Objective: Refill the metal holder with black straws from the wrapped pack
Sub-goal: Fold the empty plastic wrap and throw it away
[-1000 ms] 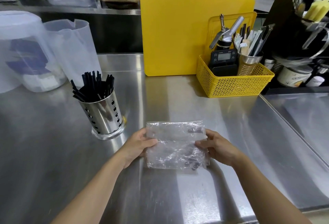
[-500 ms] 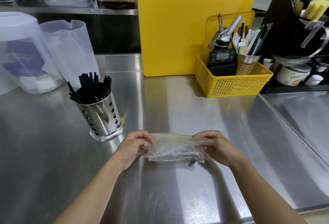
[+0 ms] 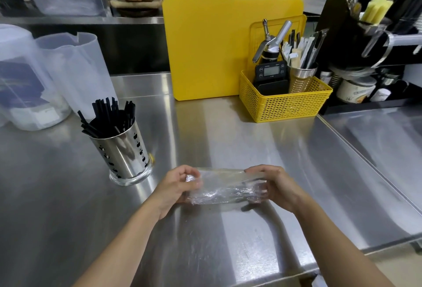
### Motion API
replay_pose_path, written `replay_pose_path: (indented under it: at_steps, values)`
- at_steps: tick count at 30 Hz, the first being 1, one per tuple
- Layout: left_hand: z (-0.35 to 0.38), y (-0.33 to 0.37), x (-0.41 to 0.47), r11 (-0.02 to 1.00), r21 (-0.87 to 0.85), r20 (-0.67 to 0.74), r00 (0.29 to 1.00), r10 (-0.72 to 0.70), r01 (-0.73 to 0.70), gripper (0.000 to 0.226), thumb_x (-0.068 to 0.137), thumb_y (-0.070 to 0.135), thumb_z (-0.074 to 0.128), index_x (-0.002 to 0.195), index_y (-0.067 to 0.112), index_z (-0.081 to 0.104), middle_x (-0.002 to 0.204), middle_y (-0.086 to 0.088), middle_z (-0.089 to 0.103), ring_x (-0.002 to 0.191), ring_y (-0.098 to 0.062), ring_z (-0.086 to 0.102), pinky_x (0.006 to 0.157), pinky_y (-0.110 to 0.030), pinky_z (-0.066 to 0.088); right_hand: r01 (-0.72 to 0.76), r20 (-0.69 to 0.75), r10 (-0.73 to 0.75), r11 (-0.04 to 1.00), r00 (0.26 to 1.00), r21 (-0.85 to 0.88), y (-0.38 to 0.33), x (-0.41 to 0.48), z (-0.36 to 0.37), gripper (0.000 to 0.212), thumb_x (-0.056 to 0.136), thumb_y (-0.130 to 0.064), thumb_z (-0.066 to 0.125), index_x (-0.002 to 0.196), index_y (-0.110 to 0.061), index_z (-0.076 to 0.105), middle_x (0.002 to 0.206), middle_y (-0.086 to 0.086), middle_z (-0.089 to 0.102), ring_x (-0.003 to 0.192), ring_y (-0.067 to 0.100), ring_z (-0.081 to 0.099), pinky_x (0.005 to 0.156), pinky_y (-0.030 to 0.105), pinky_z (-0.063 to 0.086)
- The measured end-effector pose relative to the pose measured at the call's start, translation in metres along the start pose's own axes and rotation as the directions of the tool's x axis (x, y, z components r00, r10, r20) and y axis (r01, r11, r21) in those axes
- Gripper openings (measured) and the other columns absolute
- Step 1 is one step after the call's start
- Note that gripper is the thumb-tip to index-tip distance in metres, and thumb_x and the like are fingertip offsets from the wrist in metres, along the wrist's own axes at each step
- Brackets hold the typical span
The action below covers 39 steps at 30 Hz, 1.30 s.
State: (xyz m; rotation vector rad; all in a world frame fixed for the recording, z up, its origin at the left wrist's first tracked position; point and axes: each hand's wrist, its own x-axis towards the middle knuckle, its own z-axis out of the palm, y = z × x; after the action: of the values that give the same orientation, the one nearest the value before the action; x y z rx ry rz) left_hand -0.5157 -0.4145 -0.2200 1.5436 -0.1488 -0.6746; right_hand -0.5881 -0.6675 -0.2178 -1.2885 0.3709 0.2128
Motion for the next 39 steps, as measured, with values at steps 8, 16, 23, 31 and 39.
replay_pose_path:
  at_steps: [8,16,23,31,39]
  values:
    - [-0.015,-0.006,-0.015,0.992,-0.075,-0.128,0.988,0.088,-0.099,0.060,0.070,-0.004,0.073,0.115,0.026,0.048,0.098,-0.005,0.069,0.083,-0.019,0.065,0.074,-0.034,0.050,-0.017,-0.008,0.017,1.000,1.000,0.009,0.007,-0.016,0.016,0.037,0.082,-0.004,0.062,0.116,-0.018,0.062,0.073,0.006,0.066,0.059,0.021,0.065,0.061,0.038,0.060]
    - [-0.046,-0.023,-0.050,0.991,-0.129,-0.154,0.987,-0.053,0.033,0.023,0.077,0.010,0.070,0.091,-0.005,0.061,0.090,-0.015,0.062,0.084,-0.021,0.061,0.074,-0.022,0.055,0.004,-0.192,-0.032,0.990,0.981,-0.143,0.026,-0.024,0.057,0.019,0.066,0.001,0.072,0.083,-0.005,0.065,0.076,0.012,0.065,0.062,0.021,0.063,0.056,0.025,0.054]
    - [-0.052,-0.034,-0.080,0.996,0.081,-0.202,0.979,-0.027,0.044,0.020,0.089,0.011,0.055,0.073,0.009,0.043,0.080,-0.012,0.047,0.073,-0.025,0.054,0.059,-0.027,0.058,0.046,-0.290,-0.085,0.990,0.953,-0.137,0.050,-0.043,0.093,0.019,0.077,0.008,0.062,0.084,-0.009,0.059,0.073,0.005,0.058,0.055,0.011,0.061,0.050,0.020,0.048]
    - [-0.015,-0.031,-0.083,0.976,0.215,-0.151,0.988,0.007,0.026,0.018,0.090,0.015,0.054,0.076,0.008,0.044,0.076,-0.010,0.053,0.064,-0.016,0.054,0.071,-0.042,0.056,0.060,-0.401,-0.121,0.985,0.908,-0.160,0.043,-0.078,0.068,0.026,0.075,0.007,0.066,0.084,-0.016,0.056,0.070,0.007,0.056,0.056,0.014,0.059,0.060,0.029,0.045]
    - [0.068,-0.016,-0.058,0.972,0.228,-0.077,0.995,0.071,-0.051,0.022,0.090,0.015,0.055,0.069,0.016,0.049,0.067,-0.006,0.053,0.054,-0.017,0.047,0.062,-0.030,0.045,0.095,-0.476,-0.153,0.985,0.866,-0.144,0.029,-0.113,-0.006,0.023,0.079,0.004,0.064,0.095,-0.009,0.055,0.078,0.012,0.058,0.068,0.020,0.061,0.059,0.027,0.045]
